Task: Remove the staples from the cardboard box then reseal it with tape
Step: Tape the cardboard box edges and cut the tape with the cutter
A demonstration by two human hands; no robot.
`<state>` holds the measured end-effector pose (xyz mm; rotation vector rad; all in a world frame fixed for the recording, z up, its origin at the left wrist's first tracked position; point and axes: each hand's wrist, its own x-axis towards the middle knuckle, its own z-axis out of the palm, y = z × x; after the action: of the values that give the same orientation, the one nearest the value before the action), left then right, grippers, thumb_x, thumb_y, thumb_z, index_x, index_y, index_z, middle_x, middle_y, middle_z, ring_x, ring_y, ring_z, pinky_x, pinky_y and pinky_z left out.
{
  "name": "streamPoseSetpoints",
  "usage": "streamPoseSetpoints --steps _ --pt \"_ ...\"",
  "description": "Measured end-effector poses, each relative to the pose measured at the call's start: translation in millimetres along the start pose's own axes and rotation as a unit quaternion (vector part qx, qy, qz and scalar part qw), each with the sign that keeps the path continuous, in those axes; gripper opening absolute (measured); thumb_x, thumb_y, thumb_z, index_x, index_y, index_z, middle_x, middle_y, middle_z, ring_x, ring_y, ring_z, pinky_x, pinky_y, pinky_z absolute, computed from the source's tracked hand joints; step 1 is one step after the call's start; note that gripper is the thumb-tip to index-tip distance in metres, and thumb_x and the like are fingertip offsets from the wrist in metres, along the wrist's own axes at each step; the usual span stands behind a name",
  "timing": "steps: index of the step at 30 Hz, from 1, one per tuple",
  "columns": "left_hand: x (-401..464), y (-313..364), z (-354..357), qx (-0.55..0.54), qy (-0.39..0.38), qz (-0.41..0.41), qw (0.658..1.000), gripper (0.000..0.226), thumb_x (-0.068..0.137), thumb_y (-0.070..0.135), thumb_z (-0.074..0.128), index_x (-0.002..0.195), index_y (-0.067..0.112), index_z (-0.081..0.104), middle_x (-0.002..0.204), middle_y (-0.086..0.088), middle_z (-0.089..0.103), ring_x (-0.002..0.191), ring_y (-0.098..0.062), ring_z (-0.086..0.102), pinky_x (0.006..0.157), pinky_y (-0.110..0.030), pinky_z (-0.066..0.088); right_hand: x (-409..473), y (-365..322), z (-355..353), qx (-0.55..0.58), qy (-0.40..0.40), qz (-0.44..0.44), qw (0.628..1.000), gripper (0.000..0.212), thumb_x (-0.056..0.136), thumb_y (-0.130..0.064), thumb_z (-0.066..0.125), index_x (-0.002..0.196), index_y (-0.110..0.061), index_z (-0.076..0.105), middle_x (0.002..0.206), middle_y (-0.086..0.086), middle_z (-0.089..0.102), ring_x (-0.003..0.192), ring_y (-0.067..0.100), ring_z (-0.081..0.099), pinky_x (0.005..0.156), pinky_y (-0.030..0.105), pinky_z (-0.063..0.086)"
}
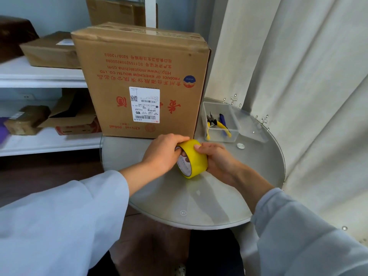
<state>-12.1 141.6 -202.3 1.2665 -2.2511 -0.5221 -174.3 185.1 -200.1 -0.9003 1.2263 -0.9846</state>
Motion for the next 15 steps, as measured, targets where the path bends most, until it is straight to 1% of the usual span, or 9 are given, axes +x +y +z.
streamPoseSetpoints --steps 1,2,4,5,7,8,10,13,15 --pt "-3 -1 1 -0.001 0.006 0.002 1.000 0.043 0.090 0.006 0.053 0.127 0.027 0.060 0.126 0.000 0.063 0.116 -0.022 0.058 0.095 -0.030 0.045 0 -1 0 0.004 0.001 0.014 1.000 0.019 0.096 -0.012 0.046 0.097 -0.005 0.064 0.086 0.007 0.073 0.077 0.018 0.069 0.073 0.029 0.056" --pt "-5 0 1 0.002 0.013 0.008 1.000 0.041 0.091 0.009 0.053 0.127 0.028 0.061 0.124 0.000 0.065 0.112 -0.023 0.060 0.091 -0.028 0.046 2 -2 2 0.001 0.020 0.029 0.999 0.020 0.095 -0.014 0.047 0.103 -0.005 0.062 0.092 0.009 0.072 0.080 0.020 0.068 0.075 0.031 0.055" --pt "-10 4 1 0.012 0.029 0.027 0.999 0.038 0.092 0.018 0.050 0.124 0.033 0.062 0.117 -0.002 0.068 0.106 -0.025 0.062 0.084 -0.028 0.048 6 -3 7 -0.028 0.091 0.053 0.994 0.033 0.091 -0.023 0.052 0.119 -0.006 0.056 0.108 0.014 0.066 0.091 0.026 0.063 0.085 0.038 0.051" --pt "-13 7 0 0.015 0.033 0.038 0.999 0.038 0.090 0.027 0.045 0.122 0.035 0.063 0.114 -0.003 0.070 0.103 -0.027 0.064 0.082 -0.031 0.050 9 -3 11 -0.043 0.126 0.053 0.990 0.036 0.090 -0.026 0.054 0.121 -0.008 0.055 0.109 0.014 0.064 0.093 0.027 0.061 0.086 0.039 0.050" --pt "-14 13 -2 0.004 0.039 0.059 0.998 0.052 0.080 0.044 0.031 0.118 0.037 0.066 0.107 -0.003 0.072 0.098 -0.027 0.066 0.078 -0.036 0.052 11 -2 16 -0.064 0.166 0.037 0.983 0.024 0.091 -0.031 0.054 0.106 -0.012 0.057 0.101 0.012 0.062 0.090 0.026 0.059 0.086 0.039 0.050" --pt "-13 13 -3 0.004 0.040 0.061 0.997 0.054 0.078 0.045 0.029 0.117 0.038 0.066 0.106 -0.002 0.072 0.097 -0.027 0.066 0.077 -0.037 0.052 13 -2 17 -0.067 0.176 0.034 0.981 0.017 0.091 -0.031 0.053 0.095 -0.015 0.057 0.097 0.011 0.061 0.088 0.025 0.058 0.085 0.038 0.049" --pt "-8 11 -3 0.017 0.037 0.054 0.998 0.045 0.082 0.036 0.037 0.118 0.040 0.065 0.107 0.001 0.072 0.097 -0.027 0.065 0.077 -0.036 0.052 15 -2 17 -0.065 0.183 0.032 0.980 0.016 0.093 -0.032 0.050 0.084 -0.018 0.054 0.091 0.009 0.060 0.086 0.025 0.056 0.082 0.036 0.046" --pt "0 6 1 0.043 0.008 0.033 0.999 0.039 0.091 0.020 0.049 0.125 0.039 0.059 0.116 0.000 0.068 0.103 -0.029 0.062 0.081 -0.036 0.050 16 -2 12 -0.066 0.178 0.041 0.981 0.015 0.094 -0.032 0.046 0.085 -0.021 0.050 0.091 0.008 0.056 0.090 0.025 0.054 0.084 0.036 0.045" --pt "4 3 4 0.051 -0.031 0.013 0.998 0.040 0.095 0.022 0.048 0.131 0.036 0.053 0.123 -0.003 0.064 0.110 -0.031 0.058 0.085 -0.037 0.049 15 -2 10 -0.065 0.169 0.047 0.982 0.014 0.093 -0.031 0.044 0.085 -0.021 0.049 0.093 0.009 0.053 0.091 0.025 0.052 0.084 0.037 0.044"
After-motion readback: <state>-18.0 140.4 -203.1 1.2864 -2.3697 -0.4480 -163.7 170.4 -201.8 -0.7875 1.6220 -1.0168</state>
